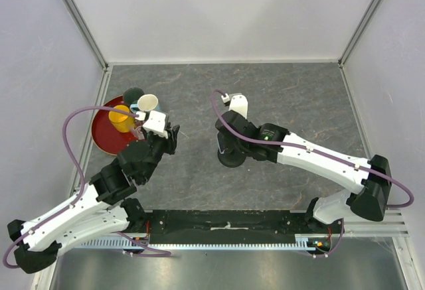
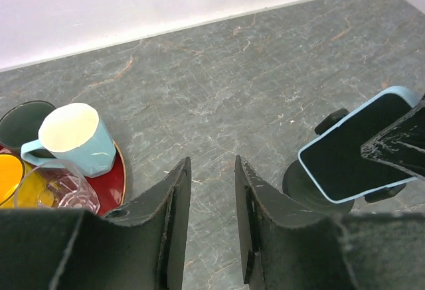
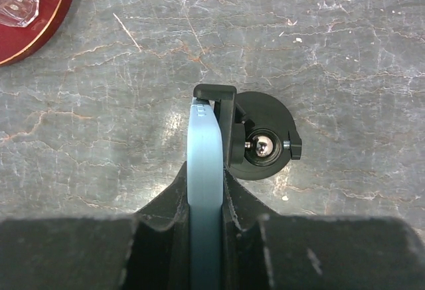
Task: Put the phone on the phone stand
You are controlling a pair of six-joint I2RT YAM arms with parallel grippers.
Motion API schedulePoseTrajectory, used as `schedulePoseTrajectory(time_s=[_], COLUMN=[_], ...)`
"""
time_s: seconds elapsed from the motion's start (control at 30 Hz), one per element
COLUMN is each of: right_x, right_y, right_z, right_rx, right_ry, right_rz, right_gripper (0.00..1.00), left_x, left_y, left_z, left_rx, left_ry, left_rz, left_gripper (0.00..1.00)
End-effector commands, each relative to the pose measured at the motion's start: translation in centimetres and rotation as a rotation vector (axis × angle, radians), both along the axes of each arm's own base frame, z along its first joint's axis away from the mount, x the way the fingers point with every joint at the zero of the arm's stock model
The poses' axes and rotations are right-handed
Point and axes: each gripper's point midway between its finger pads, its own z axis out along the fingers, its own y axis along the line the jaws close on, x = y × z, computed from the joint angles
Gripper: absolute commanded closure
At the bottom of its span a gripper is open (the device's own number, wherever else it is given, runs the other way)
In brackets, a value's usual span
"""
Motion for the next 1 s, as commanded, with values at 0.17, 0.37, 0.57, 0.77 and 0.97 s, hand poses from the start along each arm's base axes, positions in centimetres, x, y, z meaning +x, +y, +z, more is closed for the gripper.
schedulePoseTrajectory(time_s=[0.17, 0.37, 0.57, 0.77, 0.97], right_x=[-1.9, -2.9, -1.5, -0.5, -1.1], right_y=[-5.6, -5.7, -8.8, -11.8, -11.6], right_z=[-0.9, 0.2, 1.4, 1.6, 2.7], right_rx=[-0.152, -0.085, -0.145, -0.298, -0.214], right_ry=[0.058, 0.019, -0.038, -0.064, -0.065], right_rz=[0.092, 0.182, 0.128, 0.033, 0.008], right_gripper=[0.45, 0.35, 0.34, 0.35, 0.37], left_x=[0.3, 0.0, -0.4, -1.4, -1.2], left_y=[-1.2, -3.1, -5.0, -8.0, -8.3], left_z=[0.1, -0.6, -1.4, -2.9, -2.9], left_rx=[0.026, 0.039, 0.052, 0.064, 0.059], left_ry=[-0.007, 0.017, 0.051, 0.114, 0.132], left_rz=[-0.042, -0.130, -0.218, -0.365, -0.378], left_gripper=[0.61, 0.60, 0.61, 0.61, 0.61])
